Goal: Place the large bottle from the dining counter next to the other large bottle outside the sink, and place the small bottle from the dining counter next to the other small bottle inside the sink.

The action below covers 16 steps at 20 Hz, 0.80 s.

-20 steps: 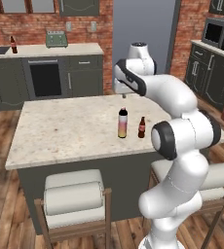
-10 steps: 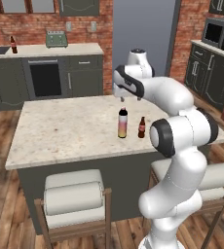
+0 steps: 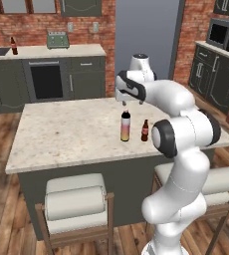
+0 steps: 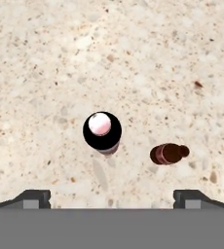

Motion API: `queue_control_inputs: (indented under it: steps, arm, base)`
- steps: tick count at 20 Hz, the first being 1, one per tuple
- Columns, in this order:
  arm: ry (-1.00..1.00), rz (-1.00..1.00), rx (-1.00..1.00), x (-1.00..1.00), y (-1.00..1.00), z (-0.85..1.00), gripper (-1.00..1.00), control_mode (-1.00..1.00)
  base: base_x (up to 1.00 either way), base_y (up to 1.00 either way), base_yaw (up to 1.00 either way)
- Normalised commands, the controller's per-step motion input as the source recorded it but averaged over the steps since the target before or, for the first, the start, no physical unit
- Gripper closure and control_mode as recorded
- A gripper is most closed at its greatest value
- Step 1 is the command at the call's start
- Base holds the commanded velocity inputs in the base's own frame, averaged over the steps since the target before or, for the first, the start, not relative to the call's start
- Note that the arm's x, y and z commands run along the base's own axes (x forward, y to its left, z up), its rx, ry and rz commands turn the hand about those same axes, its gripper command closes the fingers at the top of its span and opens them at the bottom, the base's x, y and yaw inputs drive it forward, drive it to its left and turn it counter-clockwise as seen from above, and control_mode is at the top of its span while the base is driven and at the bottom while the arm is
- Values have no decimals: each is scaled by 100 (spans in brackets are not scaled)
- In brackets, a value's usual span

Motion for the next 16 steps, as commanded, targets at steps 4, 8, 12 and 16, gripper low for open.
queue_control_inputs:
  steps: [4, 8, 12, 16]
  arm:
    - [2, 0, 0, 42, 0, 0, -100, -100]
    - [0, 0, 0, 16, 0, 0, -100, -100]
    - [1, 0, 0, 14, 0, 0, -100, -100]
    - [1, 0, 0, 0, 1, -5, -100, -100]
  base:
    - [0, 0, 0]
    - [0, 0, 0]
    - [0, 0, 0]
    - [0, 0, 0]
